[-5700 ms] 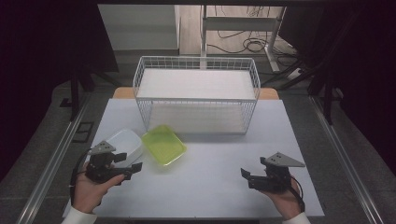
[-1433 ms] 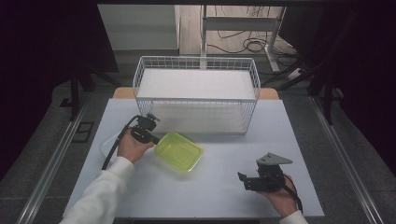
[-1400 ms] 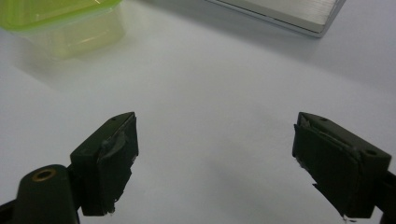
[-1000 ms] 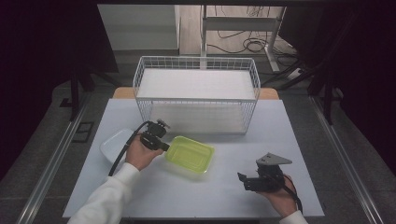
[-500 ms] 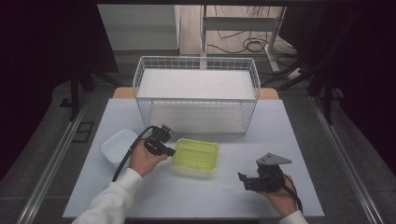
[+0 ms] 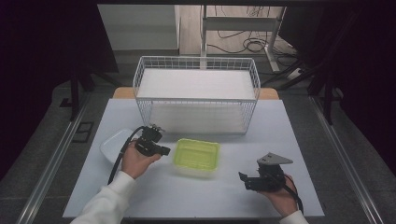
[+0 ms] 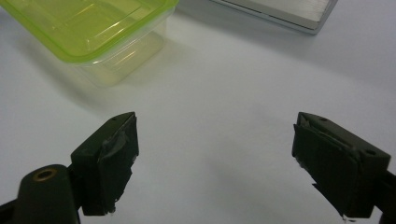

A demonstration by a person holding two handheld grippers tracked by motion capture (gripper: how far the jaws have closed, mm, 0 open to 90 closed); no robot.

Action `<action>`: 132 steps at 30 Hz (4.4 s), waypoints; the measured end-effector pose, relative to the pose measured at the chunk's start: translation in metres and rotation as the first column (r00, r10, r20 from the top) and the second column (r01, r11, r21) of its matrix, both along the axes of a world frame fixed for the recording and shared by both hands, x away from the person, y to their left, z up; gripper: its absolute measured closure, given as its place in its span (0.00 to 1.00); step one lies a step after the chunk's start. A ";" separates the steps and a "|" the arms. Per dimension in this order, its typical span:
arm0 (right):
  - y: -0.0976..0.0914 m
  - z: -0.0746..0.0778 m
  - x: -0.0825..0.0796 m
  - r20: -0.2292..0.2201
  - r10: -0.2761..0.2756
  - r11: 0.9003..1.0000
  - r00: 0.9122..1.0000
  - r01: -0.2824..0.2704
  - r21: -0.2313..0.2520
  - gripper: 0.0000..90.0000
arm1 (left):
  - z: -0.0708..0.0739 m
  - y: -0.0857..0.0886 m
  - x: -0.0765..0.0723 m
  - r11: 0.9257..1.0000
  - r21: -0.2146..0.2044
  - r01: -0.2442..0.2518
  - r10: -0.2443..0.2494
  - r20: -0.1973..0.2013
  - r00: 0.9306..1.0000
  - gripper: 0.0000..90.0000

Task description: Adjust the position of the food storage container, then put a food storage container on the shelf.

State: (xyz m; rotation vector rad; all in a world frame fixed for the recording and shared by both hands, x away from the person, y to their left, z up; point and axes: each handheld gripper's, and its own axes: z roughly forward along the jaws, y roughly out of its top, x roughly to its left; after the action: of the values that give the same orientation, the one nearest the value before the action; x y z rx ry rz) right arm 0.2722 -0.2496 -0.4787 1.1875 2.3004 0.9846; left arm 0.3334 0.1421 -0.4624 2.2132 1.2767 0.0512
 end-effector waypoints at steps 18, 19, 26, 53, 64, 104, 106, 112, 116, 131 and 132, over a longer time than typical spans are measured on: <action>-0.006 0.008 0.003 0.006 -0.032 0.996 0.999 0.032 0.087 0.19 | 0.000 0.039 -0.045 0.947 -0.311 -0.079 0.094 0.032 0.995 0.42; -0.006 0.008 0.003 0.003 -0.032 0.995 0.999 0.032 0.093 0.19 | 0.001 0.039 -0.046 0.942 -0.327 -0.079 0.096 0.035 0.995 0.41; -0.006 0.010 0.004 -0.046 -0.017 0.989 0.999 0.024 0.148 0.21 | 0.002 0.039 -0.046 0.933 -0.352 -0.077 0.092 0.025 0.995 0.36; 0.050 0.017 0.062 -0.303 -0.086 0.961 0.949 0.160 0.228 0.35 | -0.012 0.007 0.017 0.953 -0.262 -0.154 0.131 -0.103 0.986 0.37; 0.064 0.002 0.075 -0.369 -0.081 0.961 0.926 0.171 0.218 0.42 | -0.028 -0.001 0.029 0.964 -0.238 -0.122 0.090 -0.141 0.986 0.41; 0.064 0.006 0.073 -0.440 0.002 0.898 0.898 0.192 0.396 0.87 | -0.018 -0.001 0.012 0.925 -0.370 -0.090 0.041 -0.138 0.990 0.87; 0.065 0.012 0.071 -0.419 0.005 0.902 0.908 0.177 0.395 0.87 | -0.013 0.000 0.008 0.923 -0.377 -0.084 0.042 -0.118 0.992 0.87; 0.068 0.037 0.064 -0.332 0.026 0.916 0.943 0.111 0.385 0.87 | 0.005 0.003 -0.004 0.916 -0.396 -0.069 0.053 -0.052 0.997 0.87; 0.070 0.054 0.060 -0.281 0.039 0.914 0.959 0.080 0.397 0.87 | 0.025 0.004 -0.011 0.919 -0.390 -0.058 0.064 0.001 0.998 0.87; 0.070 0.120 0.050 -0.139 0.062 0.913 0.988 0.000 0.408 0.87 | 0.089 0.006 -0.020 0.912 -0.410 -0.013 0.077 0.139 0.987 0.87; 0.070 0.123 0.050 -0.133 0.066 0.913 0.989 -0.006 0.407 0.87 | 0.091 0.006 -0.020 0.912 -0.409 -0.011 0.077 0.145 0.986 0.87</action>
State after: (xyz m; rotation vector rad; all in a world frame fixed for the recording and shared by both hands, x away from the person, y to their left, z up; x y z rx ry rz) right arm 0.3226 -0.1796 -0.3557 1.4179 2.2998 1.4912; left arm 0.3131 0.1482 -0.3715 1.7858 1.1310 -0.0210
